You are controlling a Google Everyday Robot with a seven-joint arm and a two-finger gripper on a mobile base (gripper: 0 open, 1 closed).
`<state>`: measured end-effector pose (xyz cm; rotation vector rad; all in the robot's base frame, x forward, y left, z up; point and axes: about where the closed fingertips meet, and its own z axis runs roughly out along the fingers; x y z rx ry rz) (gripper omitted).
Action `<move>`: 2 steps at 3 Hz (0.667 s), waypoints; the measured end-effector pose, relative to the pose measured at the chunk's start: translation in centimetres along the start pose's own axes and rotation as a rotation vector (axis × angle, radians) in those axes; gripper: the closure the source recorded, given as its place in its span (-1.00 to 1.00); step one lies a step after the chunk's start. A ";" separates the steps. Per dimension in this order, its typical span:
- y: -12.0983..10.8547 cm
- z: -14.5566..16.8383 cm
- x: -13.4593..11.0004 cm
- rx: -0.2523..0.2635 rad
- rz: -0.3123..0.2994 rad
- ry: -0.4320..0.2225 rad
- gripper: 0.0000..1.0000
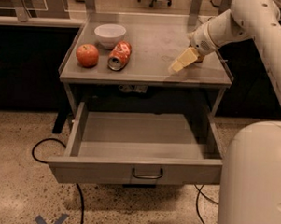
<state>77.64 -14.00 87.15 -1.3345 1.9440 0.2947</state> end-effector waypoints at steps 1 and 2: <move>1.2 2.0 -1.7 -0.080 -0.040 -0.036 -1.00; 0.9 2.1 -8.3 -0.080 -0.145 -0.153 -1.00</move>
Offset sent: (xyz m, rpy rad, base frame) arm 0.0671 0.1071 0.1529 0.1662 -0.3137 0.2881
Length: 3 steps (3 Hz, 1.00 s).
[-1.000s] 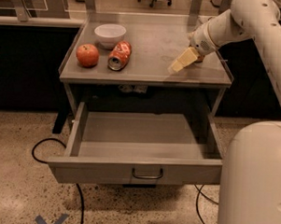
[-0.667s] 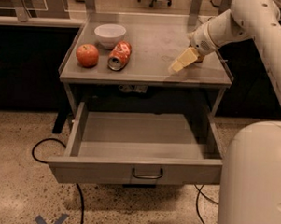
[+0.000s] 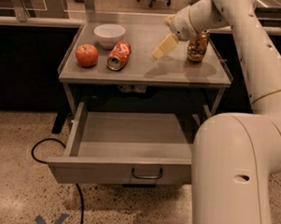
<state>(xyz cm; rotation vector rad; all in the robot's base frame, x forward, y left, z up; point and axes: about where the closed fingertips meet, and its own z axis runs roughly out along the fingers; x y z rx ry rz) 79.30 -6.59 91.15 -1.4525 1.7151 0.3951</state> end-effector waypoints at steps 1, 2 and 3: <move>-1.3 -1.8 -1.9 0.046 -0.025 -0.031 -1.00; -1.3 -1.7 -1.9 0.046 -0.025 -0.031 -1.00; -2.3 -4.2 -1.1 0.102 0.005 -0.048 -1.00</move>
Offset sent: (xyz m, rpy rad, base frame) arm 0.0046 -0.0034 0.0291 0.0203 -0.0589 -0.0104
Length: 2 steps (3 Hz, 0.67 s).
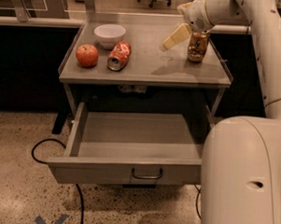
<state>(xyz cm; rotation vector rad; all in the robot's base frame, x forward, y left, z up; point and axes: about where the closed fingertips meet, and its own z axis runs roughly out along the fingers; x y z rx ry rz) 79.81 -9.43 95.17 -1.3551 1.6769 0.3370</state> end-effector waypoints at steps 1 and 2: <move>-2.9 -8.5 2.1 0.187 0.071 0.013 -1.00; -4.3 -13.0 4.7 0.300 0.106 0.018 -1.00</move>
Offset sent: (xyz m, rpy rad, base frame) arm -0.0114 -0.0687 0.0333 0.0249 -0.0514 -0.1569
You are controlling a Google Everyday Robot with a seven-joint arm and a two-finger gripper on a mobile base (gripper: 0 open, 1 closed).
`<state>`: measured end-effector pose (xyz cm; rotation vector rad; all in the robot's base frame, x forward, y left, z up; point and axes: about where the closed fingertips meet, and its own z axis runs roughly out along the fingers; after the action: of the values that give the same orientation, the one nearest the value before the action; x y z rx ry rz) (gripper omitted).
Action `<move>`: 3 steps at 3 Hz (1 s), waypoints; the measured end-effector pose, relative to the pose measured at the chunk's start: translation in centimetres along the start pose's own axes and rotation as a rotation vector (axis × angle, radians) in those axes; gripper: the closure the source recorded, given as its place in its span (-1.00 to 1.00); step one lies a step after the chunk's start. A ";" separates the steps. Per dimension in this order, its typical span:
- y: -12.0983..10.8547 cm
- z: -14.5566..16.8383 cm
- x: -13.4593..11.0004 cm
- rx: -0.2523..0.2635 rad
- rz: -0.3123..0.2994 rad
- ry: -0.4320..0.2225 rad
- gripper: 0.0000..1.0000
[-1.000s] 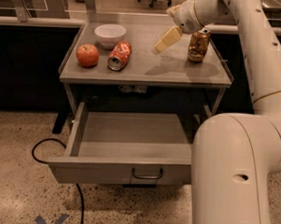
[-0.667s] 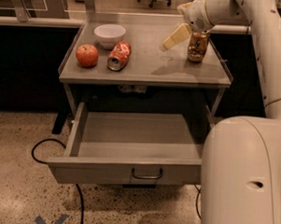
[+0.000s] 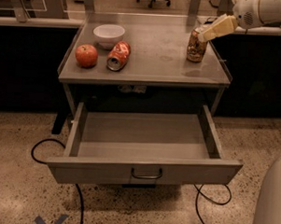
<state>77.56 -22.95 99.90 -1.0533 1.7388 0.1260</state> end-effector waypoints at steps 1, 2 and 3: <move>0.0 0.0 0.0 0.000 0.000 0.000 -1.00; 0.7 3.5 1.0 -0.029 0.033 -0.004 -1.00; 1.5 8.6 2.6 -0.060 0.095 -0.002 -1.00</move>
Offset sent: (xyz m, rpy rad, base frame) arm 0.0468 0.0335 -0.0566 0.0678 0.0710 0.0153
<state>82.54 -18.91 93.45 -1.0140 1.7927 0.2406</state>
